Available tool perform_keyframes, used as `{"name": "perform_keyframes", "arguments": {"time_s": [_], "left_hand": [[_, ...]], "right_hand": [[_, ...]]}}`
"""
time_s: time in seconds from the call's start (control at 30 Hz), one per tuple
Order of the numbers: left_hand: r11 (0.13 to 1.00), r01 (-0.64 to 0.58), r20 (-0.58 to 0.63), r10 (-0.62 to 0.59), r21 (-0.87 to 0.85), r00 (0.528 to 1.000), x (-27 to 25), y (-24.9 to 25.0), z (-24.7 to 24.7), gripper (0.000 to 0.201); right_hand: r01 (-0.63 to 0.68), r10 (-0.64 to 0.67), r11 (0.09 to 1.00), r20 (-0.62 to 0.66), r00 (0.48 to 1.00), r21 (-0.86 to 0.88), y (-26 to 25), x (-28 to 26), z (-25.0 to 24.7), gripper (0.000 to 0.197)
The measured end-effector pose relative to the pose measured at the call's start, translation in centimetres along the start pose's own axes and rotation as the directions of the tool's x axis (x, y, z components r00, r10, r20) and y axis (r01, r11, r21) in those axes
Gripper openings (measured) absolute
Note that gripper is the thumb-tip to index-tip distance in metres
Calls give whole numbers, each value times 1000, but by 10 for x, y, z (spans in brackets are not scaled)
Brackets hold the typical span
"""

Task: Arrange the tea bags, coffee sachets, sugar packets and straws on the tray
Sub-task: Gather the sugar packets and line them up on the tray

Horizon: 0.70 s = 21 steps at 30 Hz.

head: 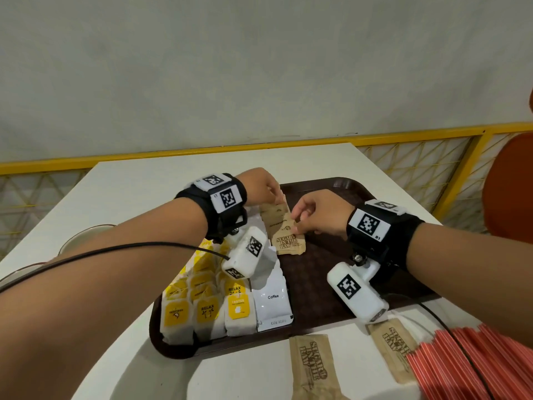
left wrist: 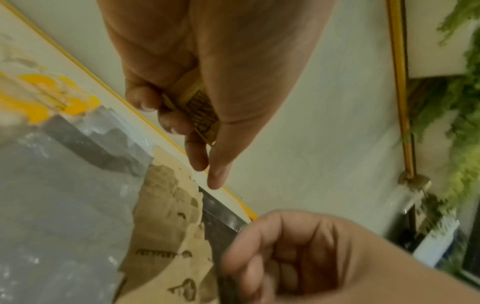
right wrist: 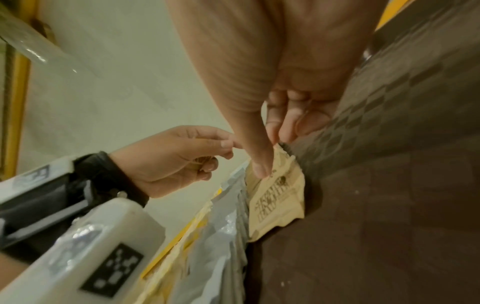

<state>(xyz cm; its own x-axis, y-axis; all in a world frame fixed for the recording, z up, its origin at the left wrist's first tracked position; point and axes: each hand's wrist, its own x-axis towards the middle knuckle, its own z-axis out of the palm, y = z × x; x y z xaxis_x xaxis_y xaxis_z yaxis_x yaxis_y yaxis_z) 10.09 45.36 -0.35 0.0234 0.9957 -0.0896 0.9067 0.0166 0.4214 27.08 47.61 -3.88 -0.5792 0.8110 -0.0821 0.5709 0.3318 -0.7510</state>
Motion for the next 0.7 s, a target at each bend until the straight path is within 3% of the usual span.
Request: {"name": "perform_keyframes", "arguments": {"time_s": [0.07,0.2,0.5,0.7], "left_hand": [[991,35,-57,-42,-126,997,-3,-6,-6,18],[954,119,-36,-134,-276,990,-10,-16,-8,20],[990,76,-120,-90,-119,989,-15,-19,-2,9],[993,61,27,-64,97,998,-12,-10,4,5]], "right_hand": [[67,-62,995,77,995,-70,-4,-3,-1,26],[144,-67,939,245,967,-311,-11,-3,5,41],[132,-65,908,177,982,-397,-14,8,13,41],[128,-74,897,142,987,-423,-13,9,12,38]]}}
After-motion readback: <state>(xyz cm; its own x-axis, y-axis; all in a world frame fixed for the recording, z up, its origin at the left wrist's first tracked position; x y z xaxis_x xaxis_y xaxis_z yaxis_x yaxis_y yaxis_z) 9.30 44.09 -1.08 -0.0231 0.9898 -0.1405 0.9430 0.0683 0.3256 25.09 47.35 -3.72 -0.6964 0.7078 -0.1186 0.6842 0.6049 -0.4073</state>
